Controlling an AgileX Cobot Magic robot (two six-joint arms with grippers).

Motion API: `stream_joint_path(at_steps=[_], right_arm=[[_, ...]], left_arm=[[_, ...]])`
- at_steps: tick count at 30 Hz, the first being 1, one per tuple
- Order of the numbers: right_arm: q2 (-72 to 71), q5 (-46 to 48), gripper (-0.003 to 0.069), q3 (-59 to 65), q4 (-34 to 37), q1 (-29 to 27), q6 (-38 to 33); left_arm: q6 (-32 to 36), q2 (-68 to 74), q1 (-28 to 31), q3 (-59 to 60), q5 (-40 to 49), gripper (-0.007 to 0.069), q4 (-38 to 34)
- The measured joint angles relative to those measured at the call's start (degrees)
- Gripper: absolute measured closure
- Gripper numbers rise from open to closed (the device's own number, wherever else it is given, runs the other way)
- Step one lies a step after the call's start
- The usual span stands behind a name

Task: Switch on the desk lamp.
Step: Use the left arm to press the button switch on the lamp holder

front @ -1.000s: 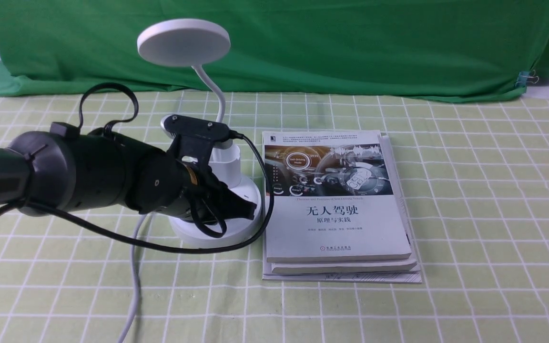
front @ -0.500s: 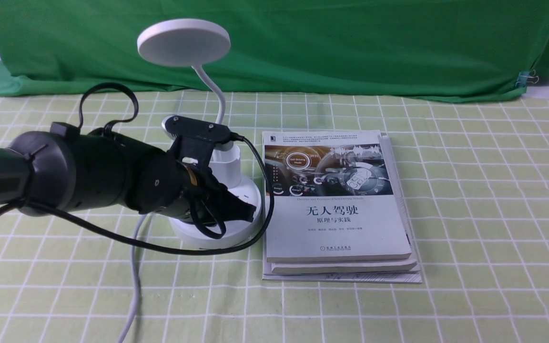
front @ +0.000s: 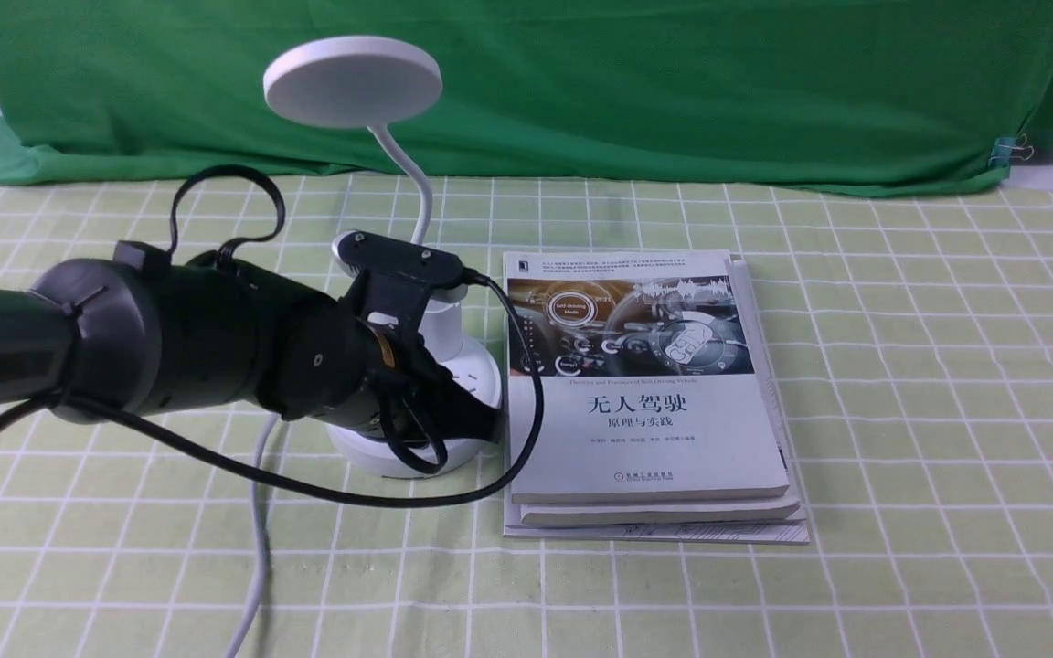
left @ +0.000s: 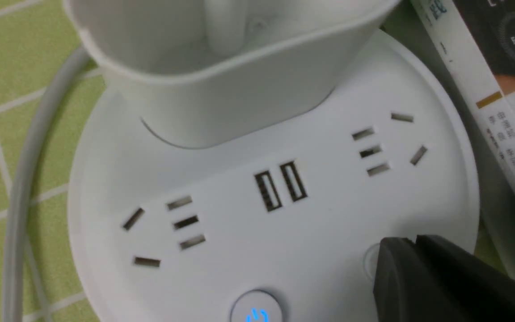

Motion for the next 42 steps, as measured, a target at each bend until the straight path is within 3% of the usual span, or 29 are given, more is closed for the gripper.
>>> stream_joint_path(at_steps=[16,42], right_arm=[[0.0,0.0,0.0415,0.0,0.0,0.0,0.0],[0.0,0.0,0.0415,0.0,0.0,0.0,0.0]], left_arm=[[-5.06,0.0,-0.15,-3.67,2.8,0.0606,5.89],[-5.45,2.76,-0.15,-4.52,2.99,0.0606,6.08]])
